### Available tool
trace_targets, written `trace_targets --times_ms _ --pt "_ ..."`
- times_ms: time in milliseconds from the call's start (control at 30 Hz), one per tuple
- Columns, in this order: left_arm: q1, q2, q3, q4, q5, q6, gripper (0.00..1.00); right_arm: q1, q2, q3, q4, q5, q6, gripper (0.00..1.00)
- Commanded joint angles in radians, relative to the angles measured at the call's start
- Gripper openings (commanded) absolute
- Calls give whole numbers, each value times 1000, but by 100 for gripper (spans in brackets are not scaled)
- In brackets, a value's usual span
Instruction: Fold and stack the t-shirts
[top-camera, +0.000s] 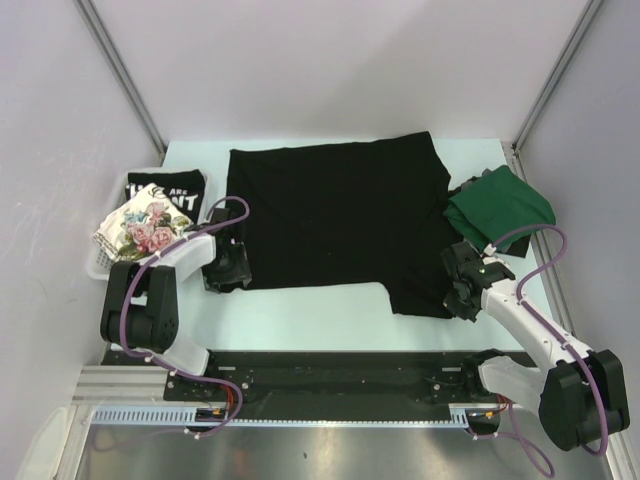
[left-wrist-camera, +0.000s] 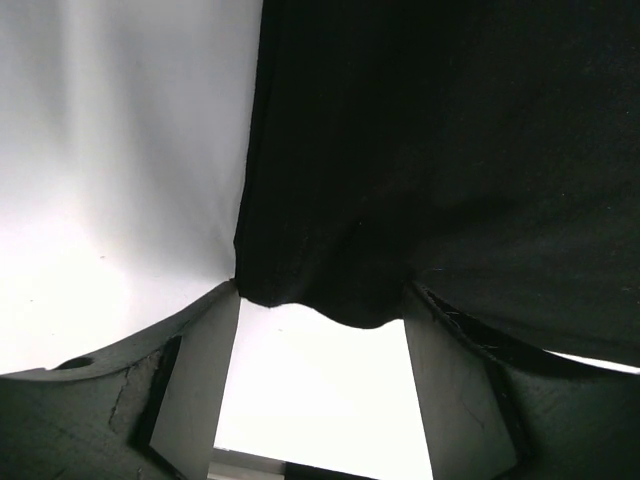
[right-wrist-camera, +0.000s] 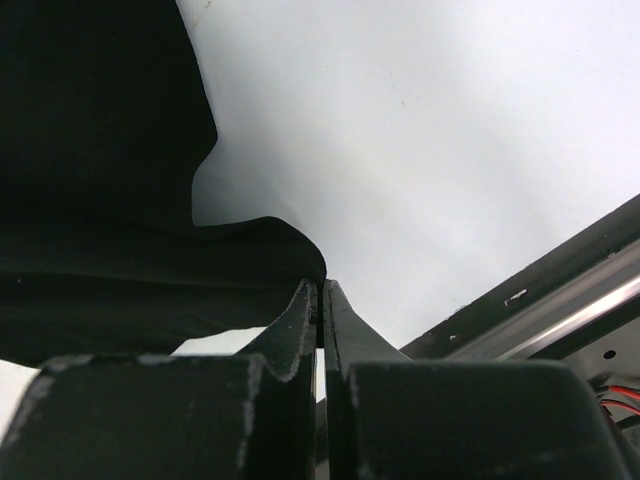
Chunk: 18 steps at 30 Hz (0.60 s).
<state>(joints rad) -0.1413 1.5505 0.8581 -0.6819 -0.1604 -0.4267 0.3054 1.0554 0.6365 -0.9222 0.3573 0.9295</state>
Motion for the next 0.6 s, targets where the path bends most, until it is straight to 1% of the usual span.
trace_targets --times_ms 0,233,433,567 --pt "17 -27 -7 -19 -99 9 73 -5 3 35 -24 17 -14 0" --pt "20 -98 -2 -53 -131 -7 78 -6 8 35 -17 12 -17 0" --pt "43 -115 -13 -38 -71 -27 77 -6 17 35 -12 12 -18 0" --pt "46 -112 -36 -13 -42 -40 75 -6 12 35 -17 14 -17 0"
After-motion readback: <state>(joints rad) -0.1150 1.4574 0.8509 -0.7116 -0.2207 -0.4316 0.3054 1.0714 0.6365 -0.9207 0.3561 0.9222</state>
